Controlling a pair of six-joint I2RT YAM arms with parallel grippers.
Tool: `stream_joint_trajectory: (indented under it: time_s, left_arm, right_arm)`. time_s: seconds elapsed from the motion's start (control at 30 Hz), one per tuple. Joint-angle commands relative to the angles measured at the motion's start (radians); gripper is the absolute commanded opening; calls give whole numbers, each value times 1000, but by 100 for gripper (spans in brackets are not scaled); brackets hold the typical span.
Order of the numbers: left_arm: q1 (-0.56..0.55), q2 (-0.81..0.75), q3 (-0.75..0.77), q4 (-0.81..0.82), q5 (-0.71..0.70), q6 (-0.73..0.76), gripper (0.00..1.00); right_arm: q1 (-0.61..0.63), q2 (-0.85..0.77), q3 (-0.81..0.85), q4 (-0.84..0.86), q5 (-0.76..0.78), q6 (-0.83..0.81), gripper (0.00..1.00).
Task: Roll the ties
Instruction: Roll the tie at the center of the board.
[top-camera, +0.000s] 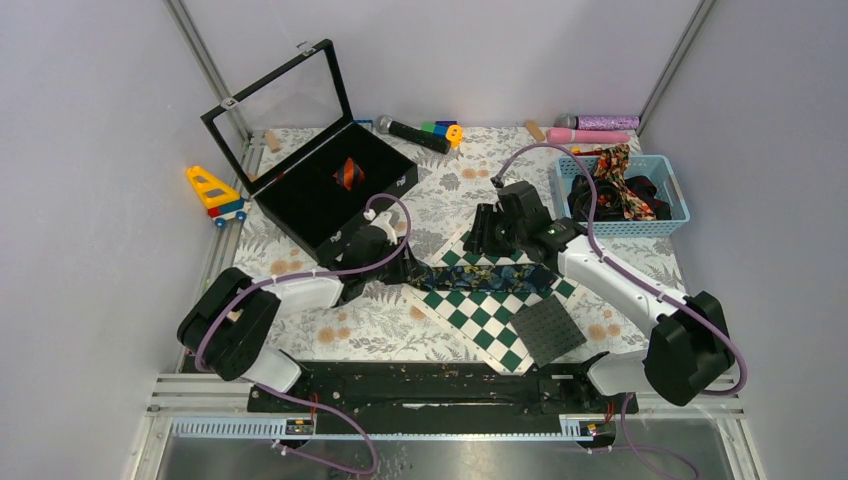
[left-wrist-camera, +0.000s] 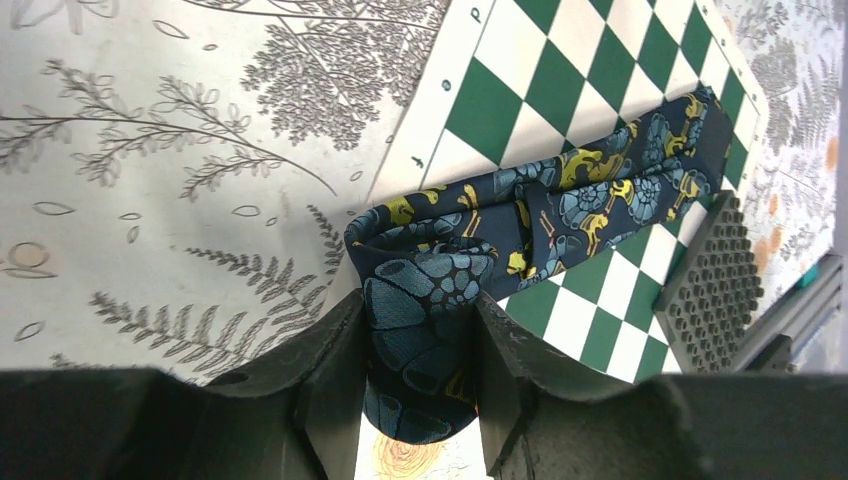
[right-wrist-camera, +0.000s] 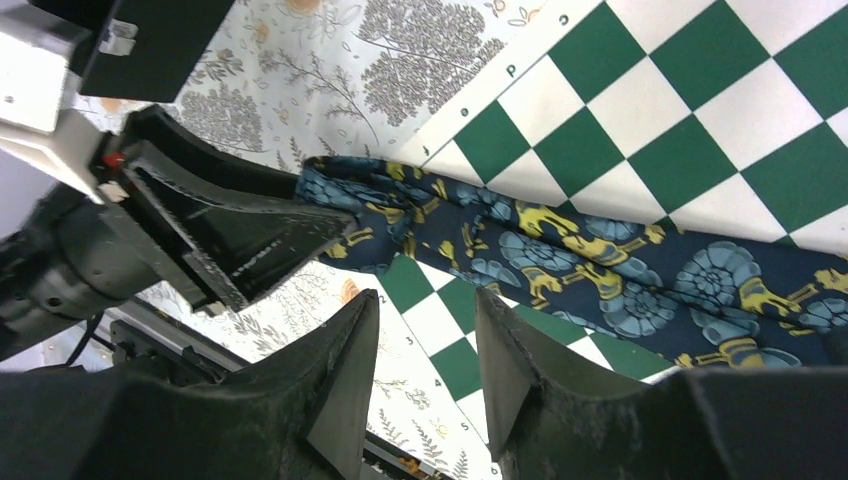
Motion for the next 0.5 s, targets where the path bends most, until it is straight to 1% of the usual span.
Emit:
stream_joint_trajectory:
  time_s: [0.0, 0.23, 0.33, 0.47]
  left_arm:
    - [-2, -55, 57, -99, -98, 54, 39]
    - [-2, -78, 87, -189, -168, 84, 39]
    - [-1, -84, 100, -214, -175, 93, 39]
    - [-3, -89, 123, -251, -224, 108, 38]
  right_arm:
    - [-6, -2, -27, -6, 32, -25, 48]
    - [-6, 25, -60, -11, 40, -35, 46]
    - [-6, 48, -58, -39, 55, -44, 45]
    - [-7, 64, -53, -106, 102, -44, 43]
